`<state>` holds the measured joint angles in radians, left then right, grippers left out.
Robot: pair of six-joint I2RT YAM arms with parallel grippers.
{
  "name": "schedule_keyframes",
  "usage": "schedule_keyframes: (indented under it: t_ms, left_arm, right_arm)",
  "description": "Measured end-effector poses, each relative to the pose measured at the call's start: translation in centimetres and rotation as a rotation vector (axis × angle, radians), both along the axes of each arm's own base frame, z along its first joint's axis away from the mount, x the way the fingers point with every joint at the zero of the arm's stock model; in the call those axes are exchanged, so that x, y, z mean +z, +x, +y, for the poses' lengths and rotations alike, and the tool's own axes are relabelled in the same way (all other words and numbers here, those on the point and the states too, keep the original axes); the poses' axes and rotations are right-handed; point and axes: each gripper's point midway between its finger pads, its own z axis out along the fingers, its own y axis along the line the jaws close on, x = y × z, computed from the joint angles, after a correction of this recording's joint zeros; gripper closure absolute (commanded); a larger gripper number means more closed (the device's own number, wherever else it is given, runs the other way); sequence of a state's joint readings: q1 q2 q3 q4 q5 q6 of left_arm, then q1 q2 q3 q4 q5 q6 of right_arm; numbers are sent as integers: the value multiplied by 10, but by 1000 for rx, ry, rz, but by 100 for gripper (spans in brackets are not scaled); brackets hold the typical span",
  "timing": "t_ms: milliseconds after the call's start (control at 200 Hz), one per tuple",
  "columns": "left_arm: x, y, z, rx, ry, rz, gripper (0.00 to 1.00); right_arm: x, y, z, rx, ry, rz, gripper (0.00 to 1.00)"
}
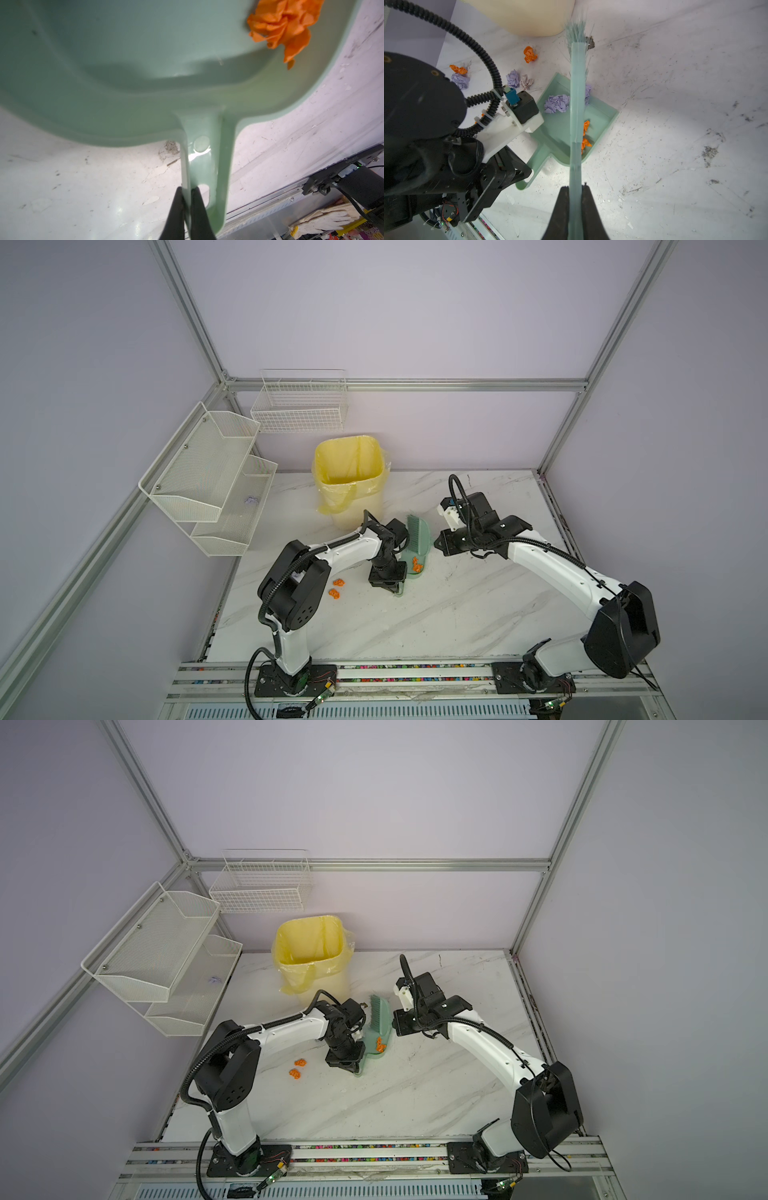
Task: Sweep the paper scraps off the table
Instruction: 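Raise the brush away with the right gripper while the left holds the dustpan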
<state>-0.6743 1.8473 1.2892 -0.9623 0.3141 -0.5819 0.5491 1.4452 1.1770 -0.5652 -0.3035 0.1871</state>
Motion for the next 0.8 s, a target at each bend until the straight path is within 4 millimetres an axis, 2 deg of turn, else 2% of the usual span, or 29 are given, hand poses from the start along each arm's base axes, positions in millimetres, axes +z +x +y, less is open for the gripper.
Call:
schedule_keyframes:
  t_ms: [515,800]
  left_arm:
    - [-1,16,11,2,79,-84,100]
    - [0,22,14,-2,115,-125,100]
  right_arm:
    - [38,11,-18,-114,6,-129,100]
    - [38,13,-19,-126,-2,-135,100]
